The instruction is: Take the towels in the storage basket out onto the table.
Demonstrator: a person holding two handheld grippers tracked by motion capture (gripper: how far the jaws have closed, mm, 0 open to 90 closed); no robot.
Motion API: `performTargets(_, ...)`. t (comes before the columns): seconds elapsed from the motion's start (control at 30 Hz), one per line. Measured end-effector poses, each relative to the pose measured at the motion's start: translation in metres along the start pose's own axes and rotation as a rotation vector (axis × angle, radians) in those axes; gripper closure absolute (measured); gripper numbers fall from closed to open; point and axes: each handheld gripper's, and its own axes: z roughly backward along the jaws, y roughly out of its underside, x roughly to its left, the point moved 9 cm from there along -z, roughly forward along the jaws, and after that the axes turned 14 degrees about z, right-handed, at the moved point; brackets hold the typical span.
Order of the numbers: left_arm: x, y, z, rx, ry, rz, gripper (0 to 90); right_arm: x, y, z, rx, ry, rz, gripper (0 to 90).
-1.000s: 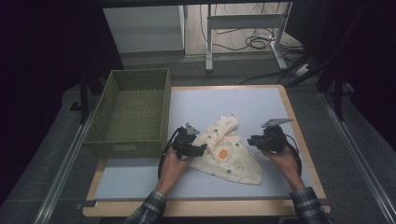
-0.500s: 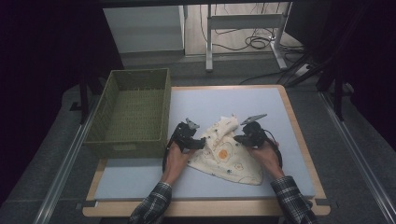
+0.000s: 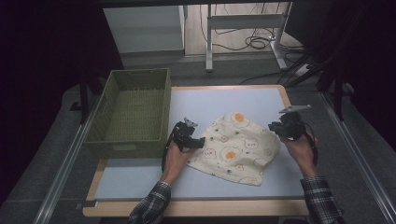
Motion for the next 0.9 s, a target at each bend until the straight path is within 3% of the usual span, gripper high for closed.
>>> performTargets(0.07,0.0,-0.002,0.001,-0.001,-0.022,-0.019,20.3,-0.003,0.004,0.002,-0.008,0.0,-0.011,73.2)
performTargets(0.1,-0.003,-0.011,0.003,-0.011,-0.052,-0.06,22.5,-0.005,0.01,0.006,-0.006,-0.001,-0.021,71.6)
performTargets(0.17,-0.005,-0.018,0.004,-0.027,-0.055,-0.069,24.5,-0.005,0.012,0.007,-0.003,0.0,-0.019,70.9)
performTargets(0.3,-0.012,-0.038,0.0,-0.042,-0.04,-0.084,39.7,0.002,0.03,0.016,0.012,-0.017,-0.022,71.1)
performTargets(0.37,-0.013,-0.046,-0.006,-0.043,-0.031,-0.091,42.3,0.005,0.037,0.016,0.015,-0.023,-0.031,70.9)
performTargets(0.53,-0.016,-0.059,-0.028,-0.028,-0.022,-0.101,43.6,0.014,0.055,0.009,0.023,-0.039,-0.063,63.7)
performTargets(0.57,-0.016,-0.061,-0.039,-0.015,-0.002,-0.079,43.4,0.019,0.062,0.002,0.03,-0.045,-0.073,56.2)
performTargets(0.63,-0.017,-0.059,-0.047,0.013,0.011,-0.073,42.5,0.023,0.068,-0.007,0.048,-0.026,-0.051,55.4)
performTargets(0.67,-0.019,-0.059,-0.048,0.001,0.028,-0.072,42.6,0.024,0.069,-0.009,0.05,-0.008,-0.033,56.9)
performTargets(0.7,-0.019,-0.059,-0.048,0.001,0.028,-0.072,45.4,0.025,0.069,-0.009,0.039,0.022,-0.012,65.4)
performTargets(0.73,-0.024,-0.057,-0.049,0.005,0.078,-0.058,51.6,0.028,0.068,-0.009,0.029,0.025,-0.003,77.4)
performTargets(0.77,-0.027,-0.056,-0.049,0.008,0.108,-0.053,58.0,0.029,0.067,-0.009,0.025,0.024,0.002,83.5)
performTargets(0.8,-0.027,-0.056,-0.049,0.008,0.108,-0.053,65.2,0.029,0.067,-0.009,0.025,0.024,0.002,83.5)
performTargets(0.83,-0.03,-0.055,-0.048,0.014,0.137,-0.043,73.5,0.031,0.065,-0.012,0.026,0.015,0.024,89.3)
performTargets(0.87,-0.034,-0.054,-0.048,0.032,0.176,-0.027,79.3,0.03,0.063,-0.013,0.034,0.011,0.031,89.6)
performTargets(0.9,-0.034,-0.054,-0.048,0.032,0.176,-0.027,86.1,0.03,0.063,-0.013,0.034,0.011,0.031,89.6)
